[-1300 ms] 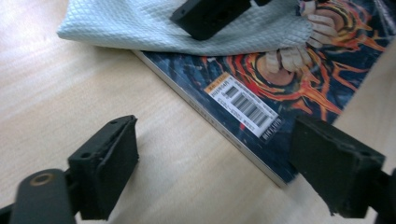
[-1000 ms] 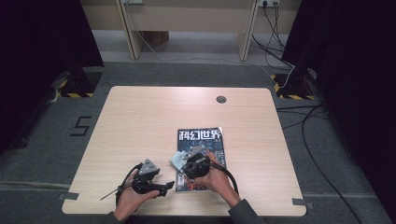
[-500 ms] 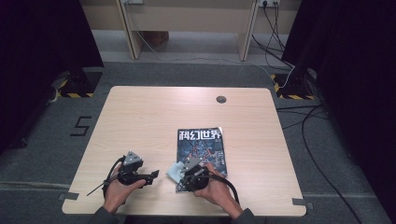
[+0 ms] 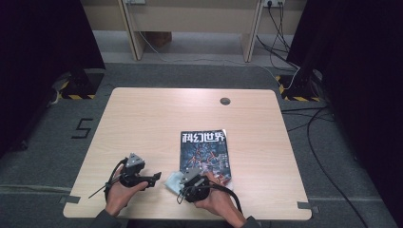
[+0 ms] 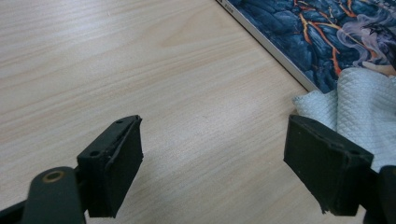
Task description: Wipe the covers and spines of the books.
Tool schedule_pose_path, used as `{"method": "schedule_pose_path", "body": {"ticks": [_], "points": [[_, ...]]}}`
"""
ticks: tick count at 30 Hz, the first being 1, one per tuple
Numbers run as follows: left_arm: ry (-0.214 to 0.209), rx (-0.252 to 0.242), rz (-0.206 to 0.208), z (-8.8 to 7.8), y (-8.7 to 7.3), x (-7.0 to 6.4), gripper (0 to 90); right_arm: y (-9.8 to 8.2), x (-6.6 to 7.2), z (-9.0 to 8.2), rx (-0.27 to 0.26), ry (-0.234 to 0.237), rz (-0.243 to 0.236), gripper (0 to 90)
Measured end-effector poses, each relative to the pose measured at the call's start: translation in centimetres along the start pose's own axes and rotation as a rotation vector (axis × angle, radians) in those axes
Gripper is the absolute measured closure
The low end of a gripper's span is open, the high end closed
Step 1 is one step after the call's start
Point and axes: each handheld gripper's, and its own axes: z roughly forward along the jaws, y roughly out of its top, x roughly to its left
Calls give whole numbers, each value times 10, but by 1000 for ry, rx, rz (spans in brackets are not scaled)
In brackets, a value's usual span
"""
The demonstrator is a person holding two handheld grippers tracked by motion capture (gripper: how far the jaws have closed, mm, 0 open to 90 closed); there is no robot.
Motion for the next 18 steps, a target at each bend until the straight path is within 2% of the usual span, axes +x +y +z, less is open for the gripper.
{"method": "schedule_pose_path", "body": {"ticks": [3,8,12,17,18], "points": [[0,-3,6,0,1,-2,189,0,-1,0,1,-1,0,648],[-20,-6,17,1,1,-5,188,-5,-7,-8,41,-9,17,637],[-26,1,24,3,0,-9,188,-16,-19,-17,51,-29,68,638],[-59,4,45,7,0,-23,185,-34,-33,-31,57,-65,122,638],[-80,6,48,8,0,-28,183,-37,-35,-33,58,-66,133,638]]}}
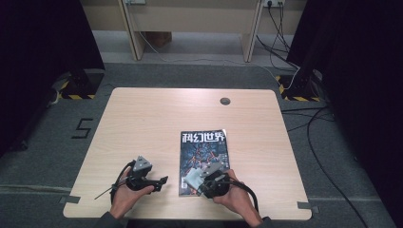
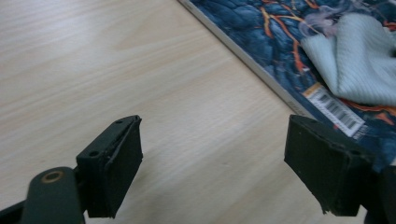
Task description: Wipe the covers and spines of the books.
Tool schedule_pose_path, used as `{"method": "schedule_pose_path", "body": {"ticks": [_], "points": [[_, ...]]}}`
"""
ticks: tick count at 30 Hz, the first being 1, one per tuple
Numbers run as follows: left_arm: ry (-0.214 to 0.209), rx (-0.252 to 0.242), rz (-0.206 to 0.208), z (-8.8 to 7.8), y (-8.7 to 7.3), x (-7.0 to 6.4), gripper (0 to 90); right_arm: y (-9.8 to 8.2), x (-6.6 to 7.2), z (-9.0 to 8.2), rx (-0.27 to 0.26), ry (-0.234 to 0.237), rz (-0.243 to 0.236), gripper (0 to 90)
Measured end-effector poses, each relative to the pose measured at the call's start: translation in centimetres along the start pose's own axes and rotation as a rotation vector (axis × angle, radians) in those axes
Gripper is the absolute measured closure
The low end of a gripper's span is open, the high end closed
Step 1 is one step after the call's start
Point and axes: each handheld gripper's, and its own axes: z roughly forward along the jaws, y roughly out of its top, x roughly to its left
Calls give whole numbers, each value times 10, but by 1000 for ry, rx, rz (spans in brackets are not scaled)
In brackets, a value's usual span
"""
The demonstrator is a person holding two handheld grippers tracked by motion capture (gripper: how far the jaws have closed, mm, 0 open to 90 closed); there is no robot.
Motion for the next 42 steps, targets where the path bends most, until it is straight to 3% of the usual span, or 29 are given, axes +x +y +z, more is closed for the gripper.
{"method": "schedule_pose_path", "body": {"ticks": [6,11,15,22,32,42], "points": [[-72,9,54,8,-1,-30,172,-20,-18,-13,-6,-35,50,638],[-93,7,63,12,-1,-41,168,-30,-29,-23,10,-75,68,637],[-87,12,72,17,0,-43,163,-36,-36,-26,-2,-64,105,637],[-75,36,107,24,-1,-47,155,-36,-38,-25,-2,-60,106,637],[-71,35,109,25,-1,-47,140,-32,-46,-22,2,-79,111,638],[-77,29,111,26,-2,-46,138,-7,-83,-4,-9,-136,157,641]]}}
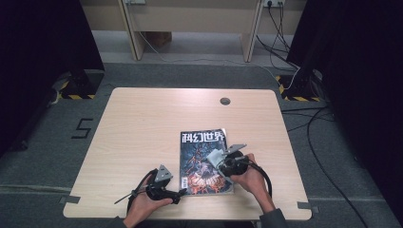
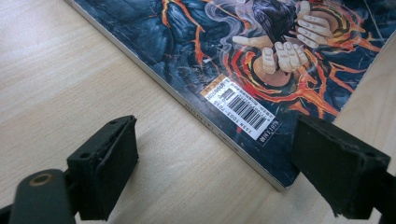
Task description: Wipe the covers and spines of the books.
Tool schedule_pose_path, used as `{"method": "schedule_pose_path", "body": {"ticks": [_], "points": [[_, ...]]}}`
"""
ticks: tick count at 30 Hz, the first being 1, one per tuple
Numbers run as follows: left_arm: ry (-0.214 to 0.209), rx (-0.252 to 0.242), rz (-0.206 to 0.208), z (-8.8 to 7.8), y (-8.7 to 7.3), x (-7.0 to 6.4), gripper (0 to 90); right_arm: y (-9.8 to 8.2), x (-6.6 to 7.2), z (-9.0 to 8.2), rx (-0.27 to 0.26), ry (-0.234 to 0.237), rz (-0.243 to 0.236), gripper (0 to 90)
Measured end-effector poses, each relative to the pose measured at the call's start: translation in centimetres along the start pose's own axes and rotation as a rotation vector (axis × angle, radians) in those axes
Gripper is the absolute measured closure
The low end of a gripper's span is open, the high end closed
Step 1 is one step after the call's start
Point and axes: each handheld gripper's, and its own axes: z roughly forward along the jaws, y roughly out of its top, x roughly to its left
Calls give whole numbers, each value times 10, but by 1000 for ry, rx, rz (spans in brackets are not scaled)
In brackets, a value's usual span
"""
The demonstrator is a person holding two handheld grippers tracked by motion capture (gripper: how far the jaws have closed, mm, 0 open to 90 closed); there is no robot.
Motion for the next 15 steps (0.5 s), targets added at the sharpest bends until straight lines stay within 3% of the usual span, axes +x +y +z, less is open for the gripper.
{"method": "schedule_pose_path", "body": {"ticks": [15], "points": [[-7,-1,5,0,0,1,139,42,-37,30,5,-65,87,638]]}}
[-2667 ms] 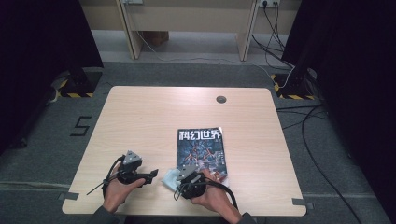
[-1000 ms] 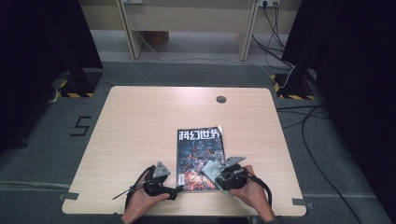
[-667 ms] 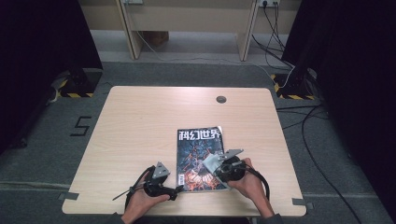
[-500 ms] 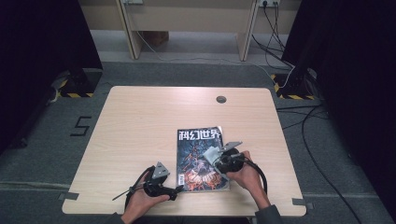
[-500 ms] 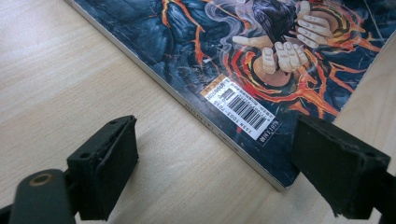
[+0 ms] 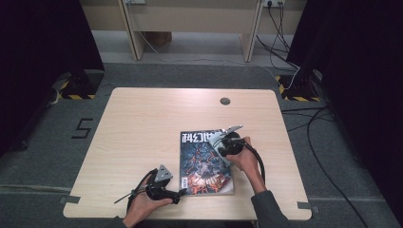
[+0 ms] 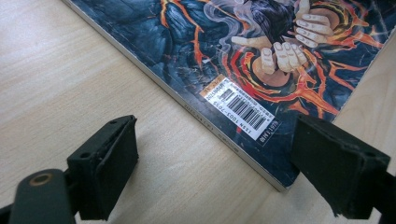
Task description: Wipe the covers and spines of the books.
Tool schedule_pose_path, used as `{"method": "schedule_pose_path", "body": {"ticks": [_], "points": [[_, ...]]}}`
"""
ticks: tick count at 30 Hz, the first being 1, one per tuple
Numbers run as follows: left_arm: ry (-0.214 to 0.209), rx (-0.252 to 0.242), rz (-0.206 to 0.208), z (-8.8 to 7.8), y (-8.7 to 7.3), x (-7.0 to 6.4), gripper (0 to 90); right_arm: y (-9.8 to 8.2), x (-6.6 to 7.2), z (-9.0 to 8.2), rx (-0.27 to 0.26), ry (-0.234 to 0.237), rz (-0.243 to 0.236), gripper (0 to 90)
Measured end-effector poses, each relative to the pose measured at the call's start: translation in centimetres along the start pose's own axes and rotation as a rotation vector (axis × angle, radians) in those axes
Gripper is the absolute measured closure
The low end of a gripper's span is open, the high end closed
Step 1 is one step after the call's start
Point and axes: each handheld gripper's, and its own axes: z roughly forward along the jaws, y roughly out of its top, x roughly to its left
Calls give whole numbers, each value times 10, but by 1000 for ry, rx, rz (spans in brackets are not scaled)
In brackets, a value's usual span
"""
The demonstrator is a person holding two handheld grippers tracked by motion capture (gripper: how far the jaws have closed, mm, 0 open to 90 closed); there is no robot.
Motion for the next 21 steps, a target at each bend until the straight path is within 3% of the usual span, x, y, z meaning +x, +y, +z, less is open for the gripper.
{"method": "schedule_pose_path", "body": {"ticks": [15,21], "points": [[-4,-4,4,0,0,1,139,28,-19,20,2,-36,66,636],[-5,-5,5,0,0,1,137,37,-13,23,25,-64,0,647]]}}
